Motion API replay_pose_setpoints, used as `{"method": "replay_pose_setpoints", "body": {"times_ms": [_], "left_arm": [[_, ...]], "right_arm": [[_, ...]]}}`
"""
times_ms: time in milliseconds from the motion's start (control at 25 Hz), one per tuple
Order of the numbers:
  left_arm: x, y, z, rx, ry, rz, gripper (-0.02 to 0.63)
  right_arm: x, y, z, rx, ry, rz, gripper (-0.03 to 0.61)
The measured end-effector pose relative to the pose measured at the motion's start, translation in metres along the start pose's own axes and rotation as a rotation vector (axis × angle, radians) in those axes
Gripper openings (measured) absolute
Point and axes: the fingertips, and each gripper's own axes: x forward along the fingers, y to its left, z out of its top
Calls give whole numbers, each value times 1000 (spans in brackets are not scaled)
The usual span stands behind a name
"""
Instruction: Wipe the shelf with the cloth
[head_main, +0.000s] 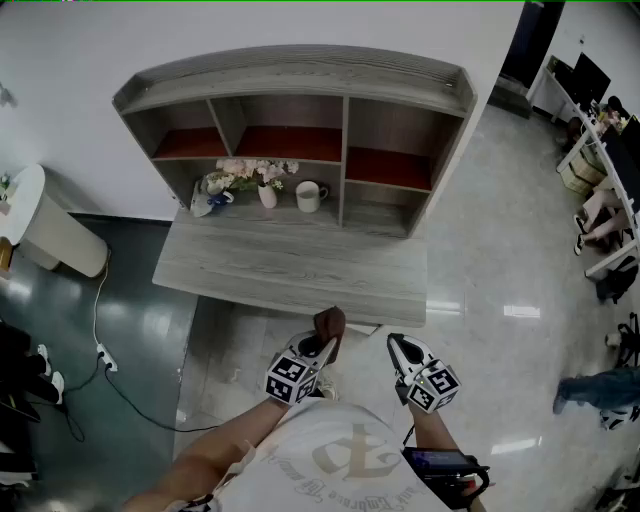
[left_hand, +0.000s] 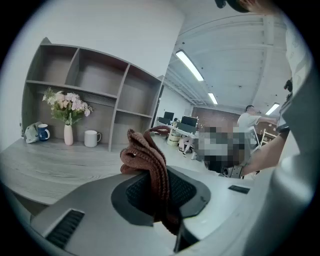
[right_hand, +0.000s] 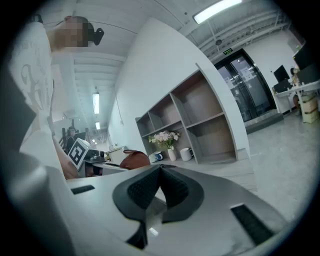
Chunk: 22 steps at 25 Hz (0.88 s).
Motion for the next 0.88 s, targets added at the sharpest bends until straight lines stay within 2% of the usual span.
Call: {"method": "replay_pose_setpoints", "body": {"times_ms": [440, 880], "left_arm": [[-22, -16, -10, -6, -6, 39, 65], [-14, -23, -11, -8, 12, 30, 65]], "right_arm": [[-20, 13, -4, 5, -16, 3, 4], [-28, 6, -3, 22, -26, -6, 5]]}}
